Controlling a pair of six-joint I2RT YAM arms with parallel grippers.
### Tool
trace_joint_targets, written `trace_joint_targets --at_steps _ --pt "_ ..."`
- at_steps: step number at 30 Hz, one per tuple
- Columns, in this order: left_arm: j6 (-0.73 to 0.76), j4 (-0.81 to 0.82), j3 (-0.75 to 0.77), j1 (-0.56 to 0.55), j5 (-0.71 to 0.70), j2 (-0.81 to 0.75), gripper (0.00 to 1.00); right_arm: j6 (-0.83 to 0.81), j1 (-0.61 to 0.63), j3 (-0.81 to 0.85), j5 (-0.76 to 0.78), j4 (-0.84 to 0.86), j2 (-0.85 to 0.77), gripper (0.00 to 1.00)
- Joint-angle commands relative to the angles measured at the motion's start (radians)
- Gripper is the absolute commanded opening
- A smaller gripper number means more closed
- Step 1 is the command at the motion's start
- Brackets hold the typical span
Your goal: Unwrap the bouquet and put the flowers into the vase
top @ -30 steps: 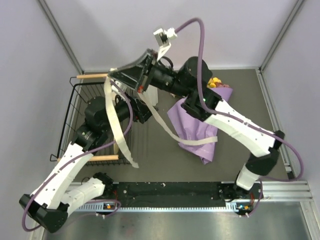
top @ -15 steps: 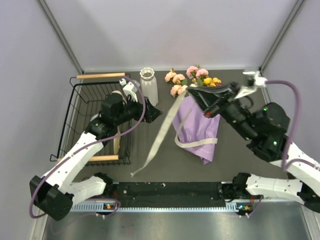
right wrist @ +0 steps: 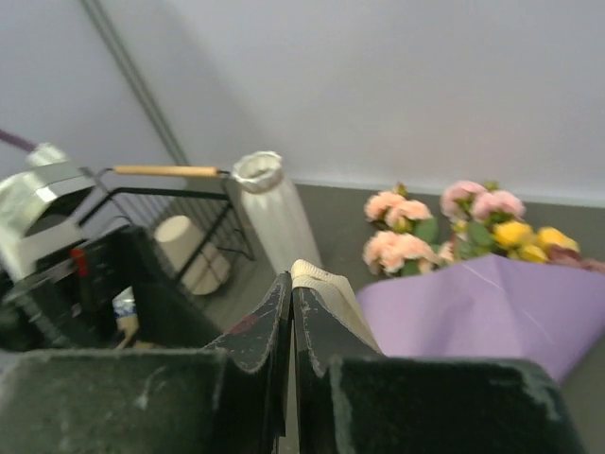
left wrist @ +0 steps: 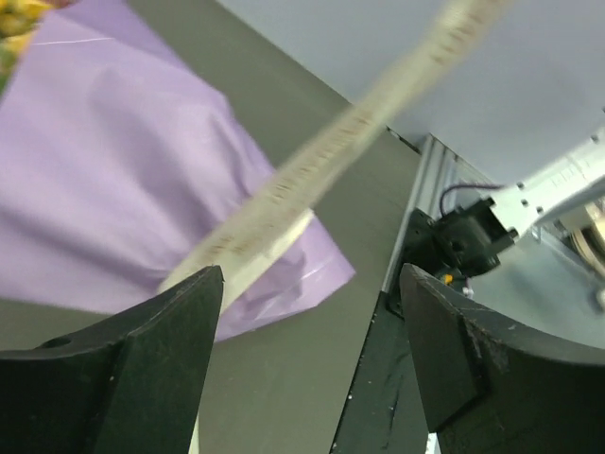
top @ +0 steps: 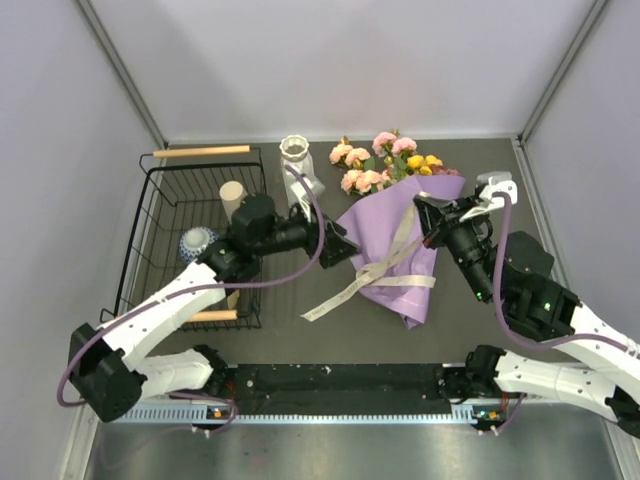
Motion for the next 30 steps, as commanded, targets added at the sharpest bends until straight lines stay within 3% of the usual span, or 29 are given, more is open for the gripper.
trace_joint_targets --at_steps 1,5,9,13,19,23,30 --pt "0.136 0.155 -0.06 -0.145 -0.065 0.018 0.83 -0.047 -0.011 -0.02 0.236 -0.028 -0.068 0.0" --pt "0.118 0.223 -0.086 -0.181 -0.08 0.095 0.82 -0.056 -0.011 -0.046 0.29 -0.054 -0.119 0.0" --pt "0.089 0.209 -0.065 -0.181 -0.071 0.208 0.72 -0.03 -0.012 -0.078 0.327 -0.099 -0.176 0.0" --pt "0.086 0.217 -0.058 -0.184 -0.06 0.297 0.78 0.015 -0.011 -0.124 0.347 -0.129 -0.248 0.0" --pt "0.228 0.177 -0.031 -0.242 -0.092 0.397 0.75 0.074 -0.011 -0.141 0.344 -0.208 -0.292 0.0" --pt "0.394 0.191 -0.023 -0.326 -0.253 0.437 0.7 0.103 -0.011 -0.143 0.314 -0.235 -0.3 0.0" --pt "0.5 0.185 0.037 -0.356 -0.401 0.527 0.63 0.108 -0.011 -0.135 0.28 -0.243 -0.294 0.0"
